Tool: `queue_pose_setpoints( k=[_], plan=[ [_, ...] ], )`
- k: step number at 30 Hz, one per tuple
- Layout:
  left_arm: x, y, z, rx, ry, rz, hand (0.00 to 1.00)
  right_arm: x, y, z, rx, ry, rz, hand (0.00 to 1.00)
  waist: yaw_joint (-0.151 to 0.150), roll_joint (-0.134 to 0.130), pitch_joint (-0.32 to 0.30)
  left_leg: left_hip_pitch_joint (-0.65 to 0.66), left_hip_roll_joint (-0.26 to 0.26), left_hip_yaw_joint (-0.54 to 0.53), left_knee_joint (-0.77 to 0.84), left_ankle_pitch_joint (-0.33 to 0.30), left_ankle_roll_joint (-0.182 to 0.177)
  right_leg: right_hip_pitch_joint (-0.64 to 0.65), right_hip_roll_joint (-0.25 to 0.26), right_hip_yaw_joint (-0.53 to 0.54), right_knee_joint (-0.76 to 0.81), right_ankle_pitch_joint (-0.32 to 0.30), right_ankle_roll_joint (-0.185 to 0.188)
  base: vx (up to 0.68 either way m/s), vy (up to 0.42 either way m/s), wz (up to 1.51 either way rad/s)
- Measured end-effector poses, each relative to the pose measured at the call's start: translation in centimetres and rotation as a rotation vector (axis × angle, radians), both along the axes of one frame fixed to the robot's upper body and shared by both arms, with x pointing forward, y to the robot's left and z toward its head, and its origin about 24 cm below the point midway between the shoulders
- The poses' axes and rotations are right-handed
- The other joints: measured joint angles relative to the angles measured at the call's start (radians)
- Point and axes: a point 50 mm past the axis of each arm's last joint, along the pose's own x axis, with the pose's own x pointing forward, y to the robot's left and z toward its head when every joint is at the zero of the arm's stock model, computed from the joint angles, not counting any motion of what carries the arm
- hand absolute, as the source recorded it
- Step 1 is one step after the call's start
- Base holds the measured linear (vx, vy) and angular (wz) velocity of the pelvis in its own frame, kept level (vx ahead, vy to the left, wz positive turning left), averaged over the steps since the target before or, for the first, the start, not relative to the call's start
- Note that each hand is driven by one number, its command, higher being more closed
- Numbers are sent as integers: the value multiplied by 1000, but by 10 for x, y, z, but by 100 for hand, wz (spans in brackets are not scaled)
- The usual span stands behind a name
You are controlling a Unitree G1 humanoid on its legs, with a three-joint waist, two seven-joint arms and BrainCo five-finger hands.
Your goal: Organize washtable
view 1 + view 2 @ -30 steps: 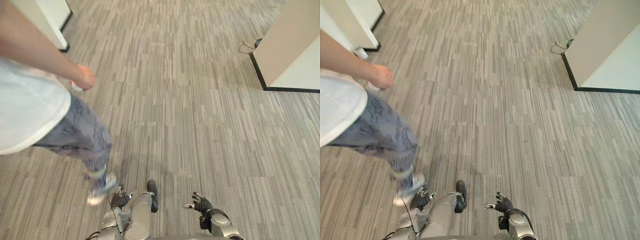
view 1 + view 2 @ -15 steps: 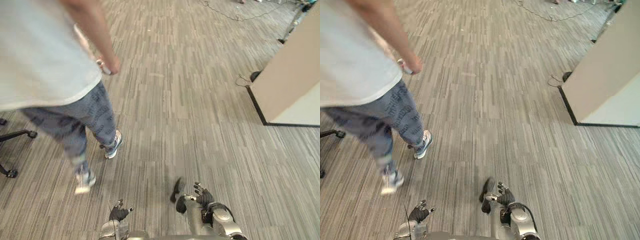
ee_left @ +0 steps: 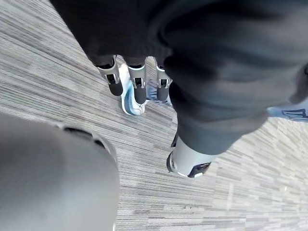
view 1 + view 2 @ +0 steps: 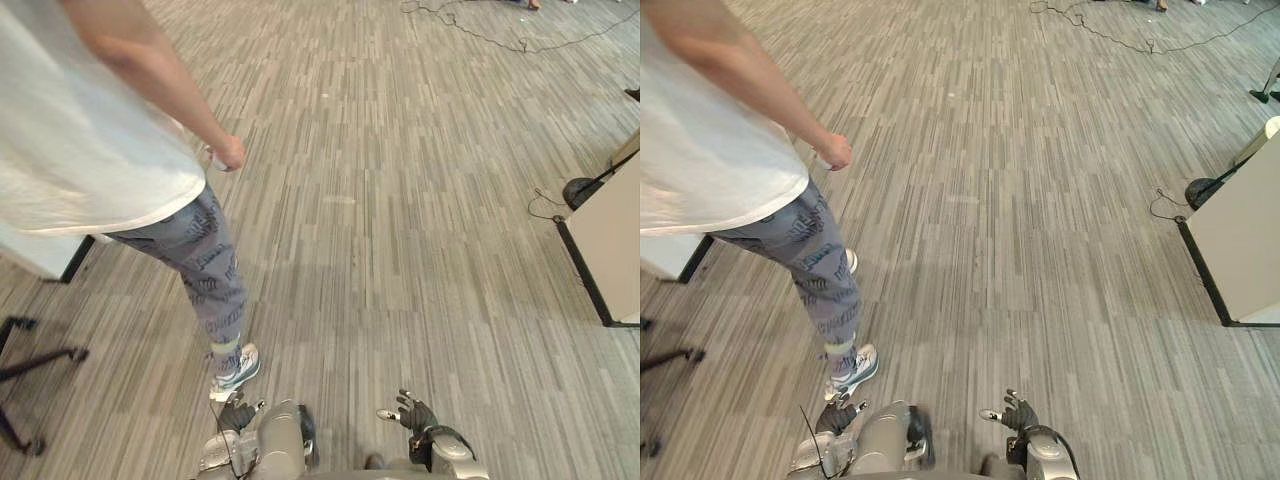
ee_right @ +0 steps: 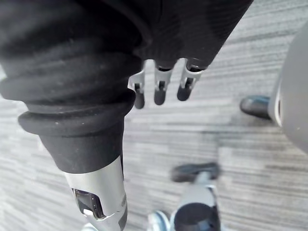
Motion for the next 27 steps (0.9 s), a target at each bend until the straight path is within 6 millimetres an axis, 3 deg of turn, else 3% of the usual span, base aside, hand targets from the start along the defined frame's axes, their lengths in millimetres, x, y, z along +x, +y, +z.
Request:
queue_pose_setpoints(
  k=[1,2,3,4,5,6,7,9,11,13,14,15,16,17,18,19,20,21,22,23,25,27],
  plan=[
    [2,7,1,20,-3,0,0,0,10,0,23,0,8,0,-10,-40,-12,-2,-44,-3,61,-29,102,13,-53,22,33,-16,11,815,263,-42],
    [2,8,2,23,-3,0,0,2,12,1,28,-11,7,0,-27,-53,-15,-6,-48,-3,92,-51,129,-6,-69,23,82,-19,12,955,319,-16],
    [2,9,2,20,-7,6,0,2,12,2,31,-26,-5,0,-35,-67,-16,-6,-59,8,161,-117,160,-57,-101,40,241,-37,43,590,188,-1],
    [3,10,2,23,-7,4,0,2,12,3,33,-34,-7,0,-34,-76,-13,11,-70,15,184,-150,168,-93,-124,57,358,-45,58,684,238,-11],
    [2,14,1,33,7,-3,0,4,14,3,36,-40,-2,0,-35,-101,-9,72,-94,42,201,-206,187,-184,-170,97,642,-12,90,609,209,-7],
    [0,17,0,43,24,-18,0,5,17,4,40,-46,10,0,-41,-116,-8,138,-115,58,209,-237,206,-248,-199,110,870,3,99,593,188,1],
    [-2,16,-1,43,33,-25,0,7,18,6,38,-59,17,0,-52,-111,-4,176,-121,58,206,-248,212,-273,-209,88,942,-1,91,544,155,-1],
    [-9,10,-4,29,49,-27,0,10,19,8,40,-82,30,0,-47,-68,8,354,-117,71,106,-316,203,-381,-219,-11,1054,-41,25,485,133,-45],
    [-11,12,-4,35,57,-30,0,17,25,14,42,-124,63,0,-54,-77,16,445,-132,102,42,-343,195,-495,-210,-66,1000,-65,-12,403,88,-60],
    [-13,9,-7,28,80,-42,0,23,24,17,33,-149,93,0,-78,-76,18,509,-132,106,-1,-349,193,-548,-174,-155,760,-72,-22,443,63,-11],
    [-13,5,-8,23,87,-57,0,25,24,19,28,-161,106,0,-83,-75,19,537,-133,103,-32,-352,185,-564,-144,-201,538,-31,-15,502,45,31],
    [-12,4,-8,30,89,-81,0,25,24,19,26,-164,107,0,-83,-73,19,567,-137,94,-57,-368,157,-566,-109,-206,327,48,-2,445,22,40],
    [-12,3,-8,31,91,-84,0,25,24,19,25,-162,107,0,-81,-75,19,586,-141,83,-66,-378,140,-567,-100,-197,252,81,0,576,-8,58],
    [-13,2,-9,28,96,-84,0,25,23,19,23,-162,109,0,-83,-72,18,617,-136,64,-61,-406,98,-566,-90,-170,239,101,-18,560,-71,92],
    [-16,1,-10,26,103,-88,0,27,23,21,21,-174,110,0,-96,-64,14,612,-117,27,38,-434,50,-553,-94,-170,295,120,-59,569,-106,110],
    [-15,3,-9,31,94,-88,0,26,23,20,21,-170,107,0,-106,-67,17,566,-100,12,167,-435,48,-546,-103,-175,321,135,-77,570,-182,115],
    [-10,1,-7,28,73,-75,0,25,20,21,14,-175,108,0,-109,-50,18,478,-58,-5,396,-411,28,-525,-97,-183,343,164,-96,539,-198,84],
    [-10,-6,-6,1,63,-55,0,26,13,24,-7,-193,114,0,-102,-10,11,379,35,13,645,-302,34,-487,-69,-200,376,168,-93,699,-167,37],
    [-13,-14,-7,-27,62,-40,0,26,13,26,-12,-199,125,0,-96,46,12,341,130,59,777,-124,65,-437,-30,-187,371,122,-101,611,-67,-9],
    [-13,-14,-7,-27,62,-42,0,24,13,25,-9,-196,121,0,-93,42,10,330,162,74,815,-11,87,-408,-19,-173,357,107,-103,641,-13,-40],
    [-3,-14,-4,-18,41,-84,0,23,13,23,-5,-181,94,0,-102,35,12,198,188,84,891,-160,64,-324,-17,-159,281,73,-95,593,-33,-12],
    [0,-11,-2,-8,30,-100,0,21,15,19,-6,-150,82,0,-97,16,23,124,149,87,759,-257,43,-237,-25,-152,205,80,-75,510,-37,-4]
  ],
)
